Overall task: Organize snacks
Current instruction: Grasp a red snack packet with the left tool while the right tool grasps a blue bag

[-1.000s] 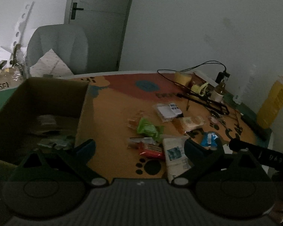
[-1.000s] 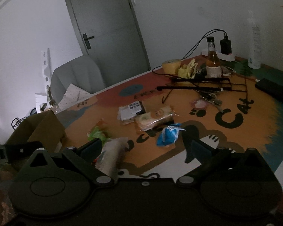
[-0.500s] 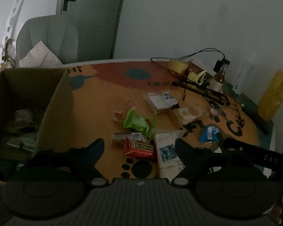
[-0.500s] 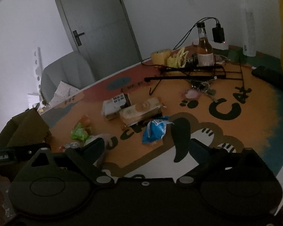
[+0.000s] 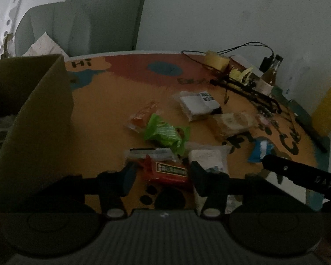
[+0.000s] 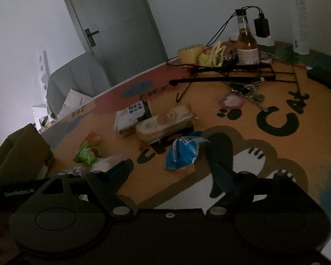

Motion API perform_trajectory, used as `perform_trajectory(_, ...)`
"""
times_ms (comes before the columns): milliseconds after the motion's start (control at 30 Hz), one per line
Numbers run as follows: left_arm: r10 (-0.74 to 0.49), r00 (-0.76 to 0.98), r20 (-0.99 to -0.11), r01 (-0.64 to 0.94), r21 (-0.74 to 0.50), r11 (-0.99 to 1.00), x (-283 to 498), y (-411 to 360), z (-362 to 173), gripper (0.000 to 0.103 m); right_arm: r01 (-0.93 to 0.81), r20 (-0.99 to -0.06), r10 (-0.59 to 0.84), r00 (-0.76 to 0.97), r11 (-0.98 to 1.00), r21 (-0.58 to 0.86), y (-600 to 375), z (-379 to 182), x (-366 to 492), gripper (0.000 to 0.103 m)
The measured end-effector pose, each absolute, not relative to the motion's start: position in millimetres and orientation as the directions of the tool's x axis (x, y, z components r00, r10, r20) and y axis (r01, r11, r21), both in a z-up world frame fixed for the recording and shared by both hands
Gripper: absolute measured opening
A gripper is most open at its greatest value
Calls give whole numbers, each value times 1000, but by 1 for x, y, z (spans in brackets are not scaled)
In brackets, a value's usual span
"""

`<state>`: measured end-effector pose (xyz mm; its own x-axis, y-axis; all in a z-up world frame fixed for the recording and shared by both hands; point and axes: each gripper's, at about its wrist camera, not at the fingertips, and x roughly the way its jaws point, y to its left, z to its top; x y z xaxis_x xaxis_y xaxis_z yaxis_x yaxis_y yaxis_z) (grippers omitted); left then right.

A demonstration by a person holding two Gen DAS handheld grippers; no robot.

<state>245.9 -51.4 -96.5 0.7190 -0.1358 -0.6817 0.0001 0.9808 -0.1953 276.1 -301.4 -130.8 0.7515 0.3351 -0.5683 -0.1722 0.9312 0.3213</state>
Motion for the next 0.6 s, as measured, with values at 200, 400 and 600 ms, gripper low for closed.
perform_trajectory(200,-145,701,-698,-2,-206,979,256,-52,-109,53,-181,-582,338,740,933,312,-292,-137,289,83)
perform_trajectory(400,-138,709,-692,19,-177,984,259,-58,-110,53,-174,-591,325,738,939,298,-286,-141,298,83)
perform_trajectory(600,-169,712,-681,43,-198,979,257,-56,-110,38,-159,-594,297,748,949,273,-281,-142,304,82)
